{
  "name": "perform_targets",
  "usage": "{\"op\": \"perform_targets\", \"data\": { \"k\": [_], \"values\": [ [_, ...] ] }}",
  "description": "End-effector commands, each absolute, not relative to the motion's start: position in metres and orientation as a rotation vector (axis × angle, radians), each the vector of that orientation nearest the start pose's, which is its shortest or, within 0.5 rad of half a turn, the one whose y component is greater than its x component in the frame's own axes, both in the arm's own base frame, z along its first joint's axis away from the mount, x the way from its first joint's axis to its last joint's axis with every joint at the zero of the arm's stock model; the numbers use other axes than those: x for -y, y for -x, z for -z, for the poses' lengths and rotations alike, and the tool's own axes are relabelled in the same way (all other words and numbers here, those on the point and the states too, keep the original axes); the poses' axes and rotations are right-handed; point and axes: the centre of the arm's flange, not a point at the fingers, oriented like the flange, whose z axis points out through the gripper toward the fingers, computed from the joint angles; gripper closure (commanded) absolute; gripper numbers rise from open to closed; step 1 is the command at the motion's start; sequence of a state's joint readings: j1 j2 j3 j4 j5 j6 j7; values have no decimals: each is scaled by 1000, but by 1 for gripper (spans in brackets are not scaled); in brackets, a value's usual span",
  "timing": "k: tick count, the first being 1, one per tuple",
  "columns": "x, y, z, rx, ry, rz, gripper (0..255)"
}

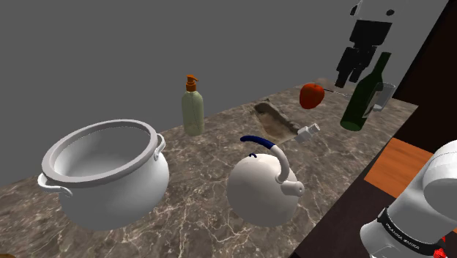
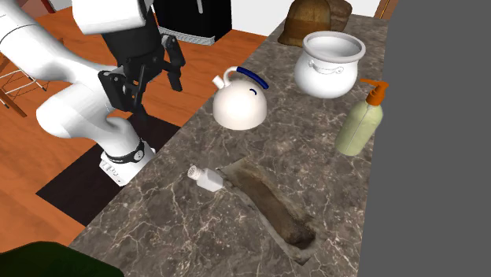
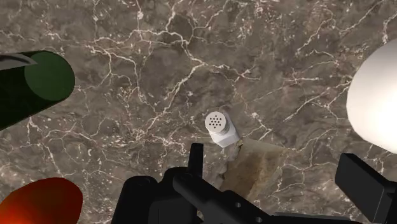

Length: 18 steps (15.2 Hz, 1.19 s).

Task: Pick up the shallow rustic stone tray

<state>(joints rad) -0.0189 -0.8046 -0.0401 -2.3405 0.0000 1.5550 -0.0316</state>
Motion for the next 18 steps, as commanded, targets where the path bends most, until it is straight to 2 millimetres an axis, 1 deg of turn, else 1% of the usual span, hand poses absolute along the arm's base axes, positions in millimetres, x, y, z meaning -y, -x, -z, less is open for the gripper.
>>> {"op": "perform_targets", "data": {
  "k": [1,5,9,13,18],
  "values": [
    [22,-300,-602,-24,3113,31,0],
    [16,-343,-570,-154,3129,16,0],
    [14,-387,-538,-285,3140,1,0],
    [17,-430,-505,-418,3145,-14,0],
    [26,-483,-464,-585,3143,-33,0]
  ]
}}
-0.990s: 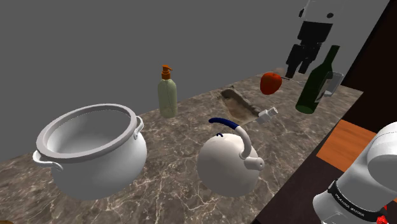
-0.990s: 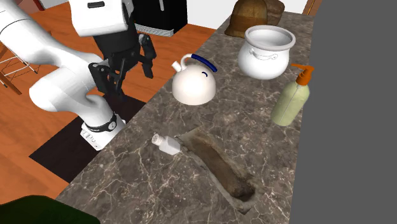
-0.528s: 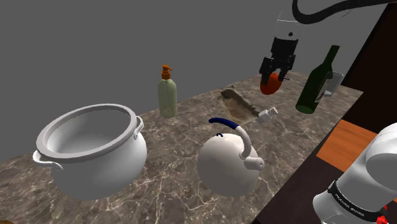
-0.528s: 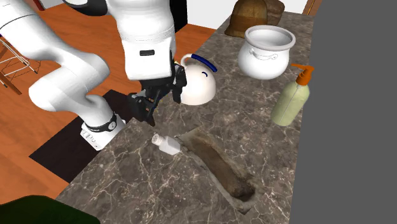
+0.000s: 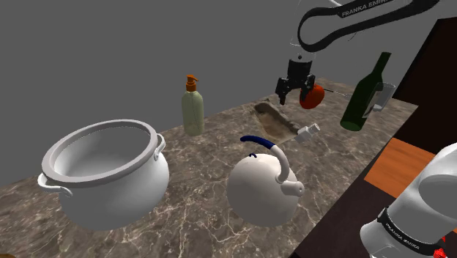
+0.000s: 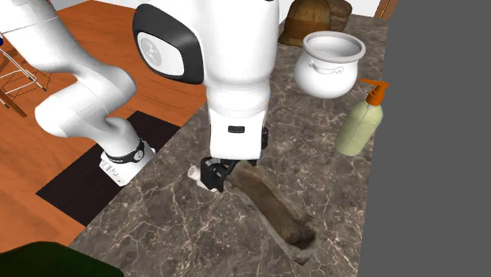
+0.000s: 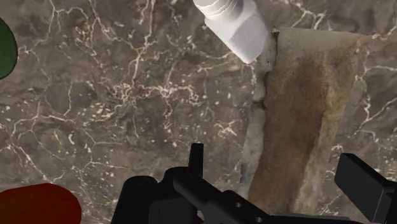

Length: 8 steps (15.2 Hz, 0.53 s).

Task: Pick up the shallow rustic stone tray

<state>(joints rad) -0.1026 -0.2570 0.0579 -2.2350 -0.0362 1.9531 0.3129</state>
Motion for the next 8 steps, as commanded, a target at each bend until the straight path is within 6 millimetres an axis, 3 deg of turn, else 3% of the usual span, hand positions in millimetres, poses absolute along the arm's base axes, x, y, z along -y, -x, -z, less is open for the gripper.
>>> {"op": "perform_targets", "data": {
  "k": [1,4,8],
  "values": [
    [28,-493,-456,-619,3142,-37,0],
    [38,-524,-431,-720,3135,-49,0],
    [38,-525,-414,-724,3135,-49,0]
  ]
}}
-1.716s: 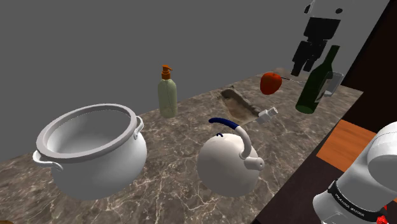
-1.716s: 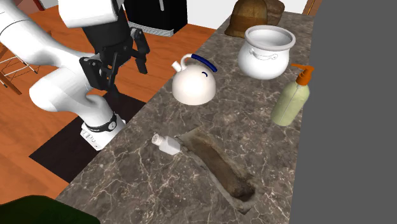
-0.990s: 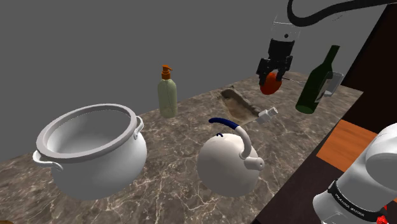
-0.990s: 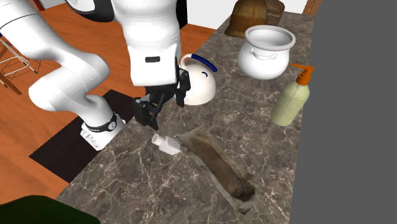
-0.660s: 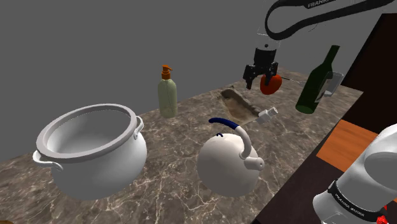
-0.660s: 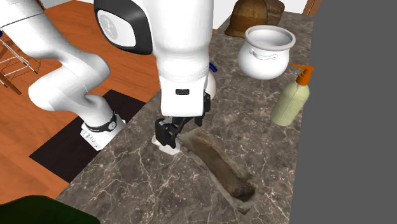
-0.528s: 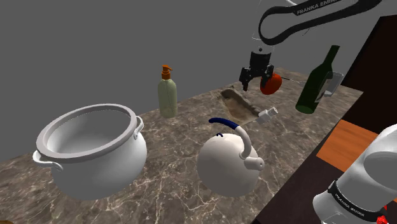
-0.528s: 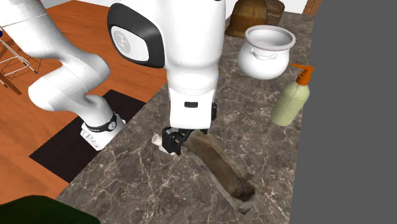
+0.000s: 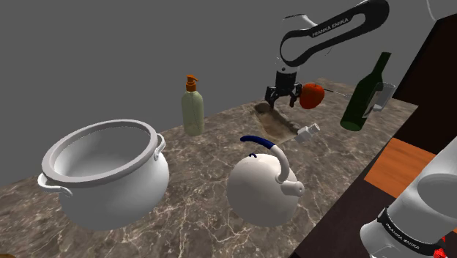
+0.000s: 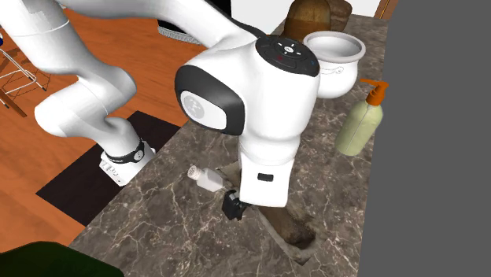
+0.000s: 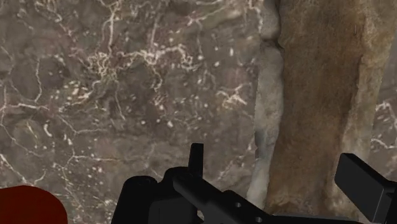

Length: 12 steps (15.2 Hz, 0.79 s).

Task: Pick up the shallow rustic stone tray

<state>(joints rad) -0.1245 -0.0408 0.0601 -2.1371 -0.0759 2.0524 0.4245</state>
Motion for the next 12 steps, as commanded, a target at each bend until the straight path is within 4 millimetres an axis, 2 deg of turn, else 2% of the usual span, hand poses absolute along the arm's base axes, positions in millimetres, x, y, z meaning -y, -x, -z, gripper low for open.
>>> {"op": "perform_targets", "data": {
  "k": [1,4,6,7,12],
  "values": [
    [38,-525,-409,-724,3135,-49,0],
    [38,-525,-390,-724,3135,-49,0],
    [38,-525,-390,-724,3135,-49,0],
    [38,-525,-389,-724,3135,-49,255],
    [38,-525,-389,-724,3135,-49,255]
  ]
}}
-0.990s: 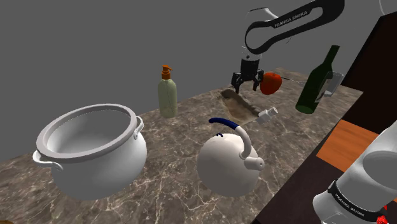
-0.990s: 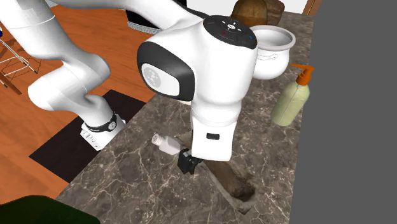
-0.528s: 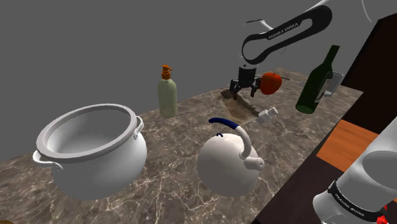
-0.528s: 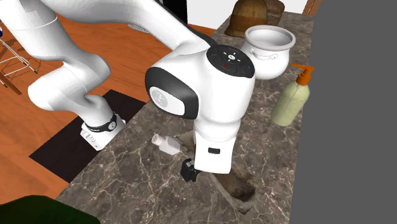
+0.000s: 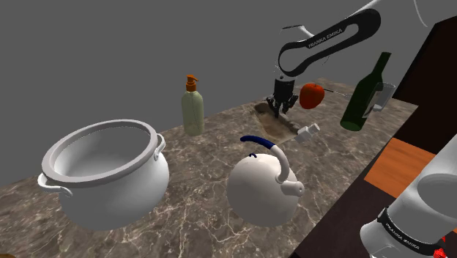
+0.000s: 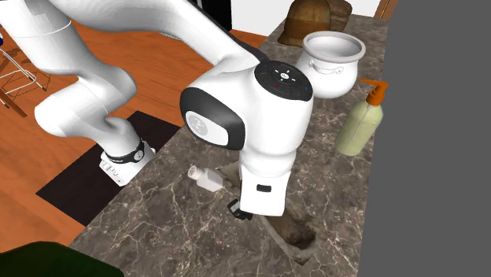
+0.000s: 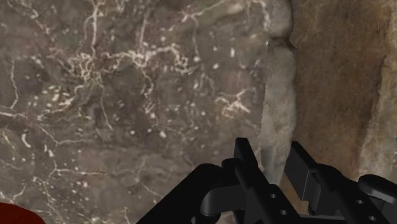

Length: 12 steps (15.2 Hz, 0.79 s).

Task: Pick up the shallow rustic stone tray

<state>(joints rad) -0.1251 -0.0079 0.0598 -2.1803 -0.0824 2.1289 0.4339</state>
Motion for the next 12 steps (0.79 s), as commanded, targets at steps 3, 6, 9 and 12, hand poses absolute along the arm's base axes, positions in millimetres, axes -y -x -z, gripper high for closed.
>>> {"op": "perform_targets", "data": {
  "k": [3,6,9,12],
  "values": [
    [38,-525,-389,-724,3135,-49,255],
    [38,-525,-400,-724,3135,-49,255],
    [38,-525,-416,-724,3135,-49,255],
    [38,-525,-432,-724,3135,-49,255]
  ]
}}
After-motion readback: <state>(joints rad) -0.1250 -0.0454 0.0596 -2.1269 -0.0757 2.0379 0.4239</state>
